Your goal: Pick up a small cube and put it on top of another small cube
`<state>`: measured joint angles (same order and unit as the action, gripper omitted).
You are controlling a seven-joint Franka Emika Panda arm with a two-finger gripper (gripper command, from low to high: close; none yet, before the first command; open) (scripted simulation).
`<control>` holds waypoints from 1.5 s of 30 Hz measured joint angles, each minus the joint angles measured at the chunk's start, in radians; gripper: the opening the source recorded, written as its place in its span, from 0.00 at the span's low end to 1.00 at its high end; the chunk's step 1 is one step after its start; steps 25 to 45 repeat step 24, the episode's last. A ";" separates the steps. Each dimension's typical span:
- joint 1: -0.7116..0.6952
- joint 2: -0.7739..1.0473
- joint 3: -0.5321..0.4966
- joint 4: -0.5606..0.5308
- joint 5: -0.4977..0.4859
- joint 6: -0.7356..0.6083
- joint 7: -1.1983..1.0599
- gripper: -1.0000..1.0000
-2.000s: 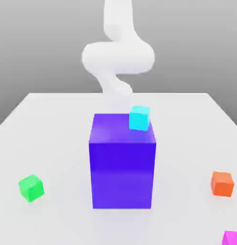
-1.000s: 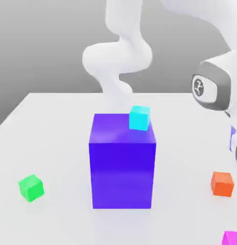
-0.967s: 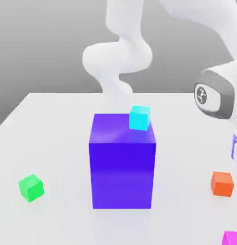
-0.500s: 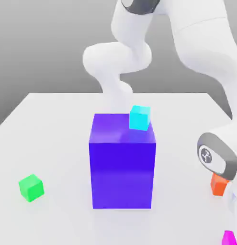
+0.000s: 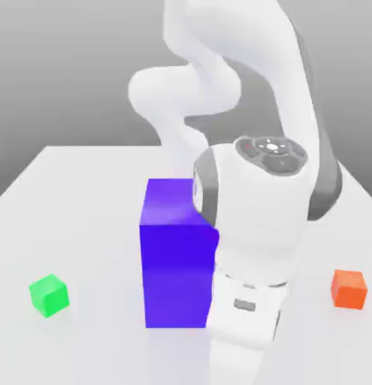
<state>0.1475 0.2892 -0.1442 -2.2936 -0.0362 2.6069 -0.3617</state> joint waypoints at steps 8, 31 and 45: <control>-0.186 -0.144 -0.166 -0.169 -0.014 0.030 -0.142 0.00; -0.532 -0.120 -0.122 -0.381 0.186 0.226 -0.418 1.00; -0.532 -0.120 -0.122 -0.381 0.186 0.226 -0.418 1.00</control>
